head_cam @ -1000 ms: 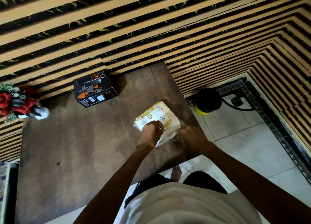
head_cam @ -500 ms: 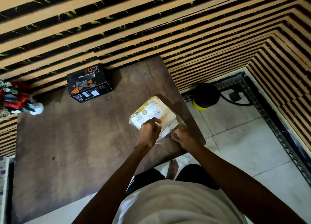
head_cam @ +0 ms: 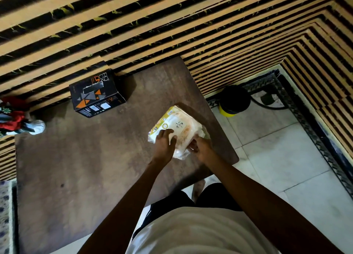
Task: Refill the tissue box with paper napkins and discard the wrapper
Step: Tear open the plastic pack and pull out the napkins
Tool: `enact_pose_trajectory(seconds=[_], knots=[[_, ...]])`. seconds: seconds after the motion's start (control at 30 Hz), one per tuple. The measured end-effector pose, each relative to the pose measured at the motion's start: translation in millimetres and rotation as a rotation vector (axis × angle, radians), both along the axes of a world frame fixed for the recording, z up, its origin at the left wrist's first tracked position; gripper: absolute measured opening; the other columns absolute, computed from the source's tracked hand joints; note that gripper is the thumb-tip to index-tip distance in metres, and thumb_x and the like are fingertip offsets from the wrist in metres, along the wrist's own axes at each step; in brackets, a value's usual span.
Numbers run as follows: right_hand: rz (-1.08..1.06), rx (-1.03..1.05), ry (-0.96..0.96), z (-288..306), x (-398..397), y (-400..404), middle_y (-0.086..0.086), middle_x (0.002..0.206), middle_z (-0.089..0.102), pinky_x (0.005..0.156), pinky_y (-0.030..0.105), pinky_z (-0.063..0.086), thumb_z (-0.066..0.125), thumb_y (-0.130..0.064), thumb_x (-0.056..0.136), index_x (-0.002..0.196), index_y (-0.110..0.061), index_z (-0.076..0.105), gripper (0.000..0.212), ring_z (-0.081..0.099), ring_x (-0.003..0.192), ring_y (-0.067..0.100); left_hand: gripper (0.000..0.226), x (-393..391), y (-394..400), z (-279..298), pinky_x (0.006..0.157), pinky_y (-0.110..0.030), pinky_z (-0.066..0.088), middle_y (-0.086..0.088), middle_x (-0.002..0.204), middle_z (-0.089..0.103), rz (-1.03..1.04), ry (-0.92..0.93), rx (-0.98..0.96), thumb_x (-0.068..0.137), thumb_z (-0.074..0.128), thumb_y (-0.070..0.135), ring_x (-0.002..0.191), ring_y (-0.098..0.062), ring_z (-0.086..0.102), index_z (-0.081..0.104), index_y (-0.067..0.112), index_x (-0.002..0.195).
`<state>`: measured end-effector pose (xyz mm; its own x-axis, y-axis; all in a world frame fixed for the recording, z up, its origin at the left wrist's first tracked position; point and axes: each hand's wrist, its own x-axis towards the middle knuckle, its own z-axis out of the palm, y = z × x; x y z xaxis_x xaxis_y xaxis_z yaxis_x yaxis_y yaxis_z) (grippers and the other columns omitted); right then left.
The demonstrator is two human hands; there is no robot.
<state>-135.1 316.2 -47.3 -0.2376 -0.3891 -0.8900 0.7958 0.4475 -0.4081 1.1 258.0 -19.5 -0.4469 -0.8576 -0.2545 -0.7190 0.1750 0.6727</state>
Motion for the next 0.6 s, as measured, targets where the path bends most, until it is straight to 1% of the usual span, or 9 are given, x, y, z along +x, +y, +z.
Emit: enact_pose_trajectory(seconds=[0.1,0.17,0.23,0.3,0.33,0.43,0.5,0.53,0.6], knots=[[0.004,-0.003,-0.01,2.0,3.8,-9.1,0.009,0.112,0.066,0.074,0.036,0.053,0.062,-0.029,0.091,0.121,-0.011,0.057,0.036,0.064,0.098,0.024,0.036,7.6,-19.2,-1.3,0.095,-0.031,0.041,-0.015,0.133,0.056,0.063,-0.03,0.081,0.099,0.044,0.021,0.122,-0.033,0.053,0.052,0.006,0.132],[0.035,-0.026,-0.022,4.2,3.5,-14.4,0.008,0.111,0.067,0.071,0.034,0.053,0.062,-0.029,0.09,0.117,-0.012,0.06,0.033,0.065,0.094,0.022,0.034,12.4,-30.4,-2.8,0.097,-0.033,0.043,-0.015,0.128,0.061,0.08,-0.018,0.129,0.099,0.043,0.02,0.118,-0.033,0.057,0.052,0.009,0.131],[0.064,-0.05,-0.039,8.4,2.7,-20.1,0.007,0.104,0.065,0.083,0.039,0.053,0.058,-0.023,0.092,0.102,-0.015,0.062,0.013,0.061,0.093,0.023,0.031,16.8,-40.4,-4.6,0.096,-0.042,0.049,-0.014,0.117,0.066,0.104,0.028,0.159,0.097,0.045,0.018,0.108,-0.033,0.063,0.053,0.012,0.126],[0.068,-0.061,-0.073,7.9,0.6,-22.6,0.006,0.098,0.063,0.101,0.043,0.042,0.052,-0.017,0.094,0.091,-0.018,0.061,0.009,0.057,0.098,0.023,0.03,19.1,-49.2,-6.3,0.084,-0.035,0.052,-0.017,0.113,0.066,0.109,0.032,0.164,0.094,0.047,0.013,0.098,-0.034,0.066,0.054,0.008,0.124],[0.09,-0.077,-0.078,7.4,-0.7,-22.8,0.005,0.097,0.063,0.103,0.043,0.04,0.053,-0.015,0.092,0.091,-0.019,0.061,0.009,0.057,0.099,0.023,0.031,20.1,-52.1,-7.8,0.078,-0.03,0.049,-0.018,0.115,0.065,0.112,0.029,0.161,0.093,0.048,0.01,0.097,-0.035,0.066,0.054,0.006,0.123],[0.177,-0.059,-0.017,8.6,1.1,-25.7,0.01,0.113,0.064,0.097,0.041,0.045,0.059,-0.01,0.086,0.096,-0.018,0.062,0.013,0.059,0.109,0.026,0.031,20.5,-58.8,-9.3,0.079,-0.026,0.044,-0.018,0.121,0.064,0.108,-0.005,0.134,0.092,0.048,0.008,0.103,-0.035,0.063,0.056,0.004,0.121],[0.185,-0.041,0.055,5.3,2.7,-27.5,0.017,0.121,0.062,0.089,0.041,0.049,0.06,-0.008,0.088,0.109,-0.014,0.06,0.022,0.057,0.118,0.032,0.028,19.9,-61.1,-11.3,0.079,-0.025,0.045,-0.017,0.12,0.065,0.121,-0.014,0.142,0.093,0.048,0.01,0.104,-0.034,0.064,0.058,0.005,0.119],[0.199,-0.04,0.08,4.6,4.3,-29.2,0.016,0.117,0.063,0.083,0.039,0.05,0.061,-0.01,0.089,0.116,-0.012,0.057,0.027,0.058,0.114,0.031,0.027,19.9,-63.0,-11.1,0.077,-0.025,0.044,-0.017,0.118,0.066,0.138,-0.02,0.139,0.093,0.048,0.011,0.102,-0.034,0.064,0.058,0.005,0.118],[0.229,-0.043,0.114,5.2,7.6,-30.1,0.003,0.09,0.065,0.065,0.03,0.052,0.059,-0.013,0.092,0.108,-0.014,0.055,0.016,0.063,0.087,0.017,0.026,20.0,-67.5,-10.4,0.077,-0.029,0.046,-0.02,0.115,0.065,0.165,-0.056,0.082,0.089,0.051,0.009,0.1,-0.037,0.064,0.06,0.004,0.114]])
